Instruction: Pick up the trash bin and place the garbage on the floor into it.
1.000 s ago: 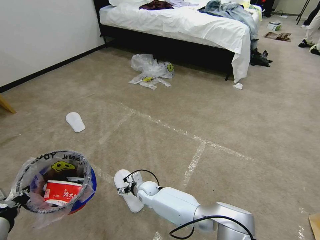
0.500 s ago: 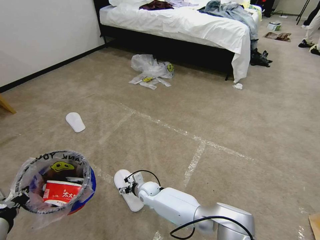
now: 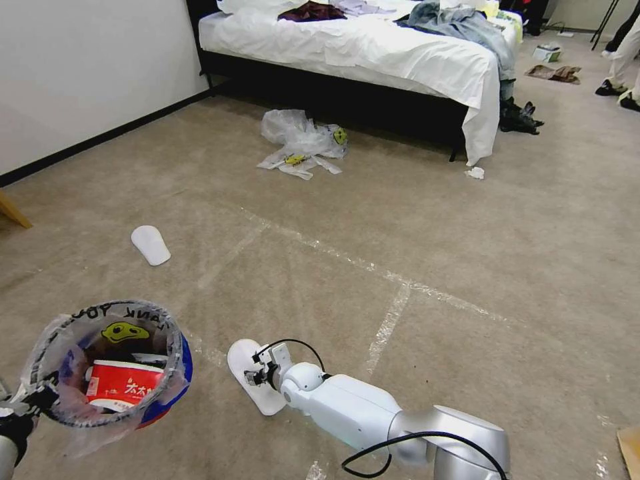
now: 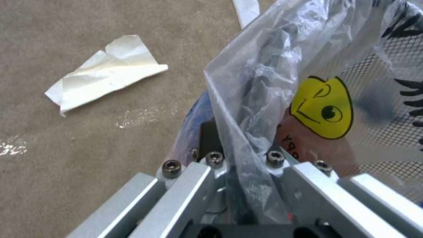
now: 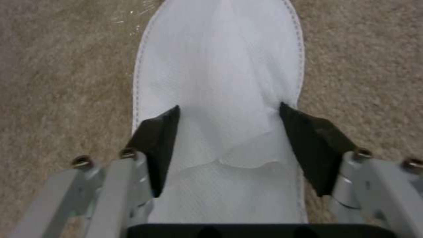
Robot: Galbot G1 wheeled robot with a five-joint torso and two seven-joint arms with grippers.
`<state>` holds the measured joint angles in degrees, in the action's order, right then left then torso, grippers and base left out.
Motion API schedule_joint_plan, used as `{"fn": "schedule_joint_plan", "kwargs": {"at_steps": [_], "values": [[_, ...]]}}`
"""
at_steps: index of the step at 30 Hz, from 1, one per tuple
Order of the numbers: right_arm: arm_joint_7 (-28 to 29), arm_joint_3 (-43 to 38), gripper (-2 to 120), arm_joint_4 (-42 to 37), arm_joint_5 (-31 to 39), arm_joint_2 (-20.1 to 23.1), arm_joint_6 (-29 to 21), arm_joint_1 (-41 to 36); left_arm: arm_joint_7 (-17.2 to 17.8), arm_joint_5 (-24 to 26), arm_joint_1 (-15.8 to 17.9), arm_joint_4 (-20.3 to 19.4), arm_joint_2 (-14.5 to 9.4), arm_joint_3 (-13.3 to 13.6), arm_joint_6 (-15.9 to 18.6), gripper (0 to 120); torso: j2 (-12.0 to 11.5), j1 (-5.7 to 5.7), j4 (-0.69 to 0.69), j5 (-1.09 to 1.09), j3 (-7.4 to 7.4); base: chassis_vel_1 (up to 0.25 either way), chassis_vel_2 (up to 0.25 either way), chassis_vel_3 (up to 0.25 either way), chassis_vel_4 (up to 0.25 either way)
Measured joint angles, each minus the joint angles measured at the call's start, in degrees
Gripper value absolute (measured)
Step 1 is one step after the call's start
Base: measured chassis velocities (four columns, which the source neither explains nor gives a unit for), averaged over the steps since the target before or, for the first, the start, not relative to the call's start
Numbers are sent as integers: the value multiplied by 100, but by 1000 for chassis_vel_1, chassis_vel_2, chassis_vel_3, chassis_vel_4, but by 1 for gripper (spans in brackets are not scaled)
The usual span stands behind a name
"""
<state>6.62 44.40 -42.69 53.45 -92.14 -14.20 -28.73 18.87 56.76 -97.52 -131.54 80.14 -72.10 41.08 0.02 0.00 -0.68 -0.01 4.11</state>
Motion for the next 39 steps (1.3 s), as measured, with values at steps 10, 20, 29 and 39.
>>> {"fn": "schedule_joint_plan", "kwargs": {"at_steps": [10, 20, 29, 39], "values": [[16, 25, 32, -13, -4, 4, 5, -8, 0, -17, 20, 8, 7, 32, -14, 1, -2, 0, 2, 0, 1, 0, 0, 0, 0], [2, 98, 0, -128, -9, 13, 8, -49, -1, -36, 34, 15, 12, 55, -14, 1, -2, 1, 6, 2, 2, 0, 0, 0, 0], [91, 142, 0, -396, 13, 235, -1, -37, -1, -111, 98, 68, 53, 149, -24, 1, -3, 1, 3, 3, 2, 0, 0, 0, 0], [412, 129, 0, -1178, 150, 771, -3, -39, 0, -125, 109, 59, 49, 182, -24, 1, -3, 1, 2, 1, 1, 0, 0, 0, 0]]}}
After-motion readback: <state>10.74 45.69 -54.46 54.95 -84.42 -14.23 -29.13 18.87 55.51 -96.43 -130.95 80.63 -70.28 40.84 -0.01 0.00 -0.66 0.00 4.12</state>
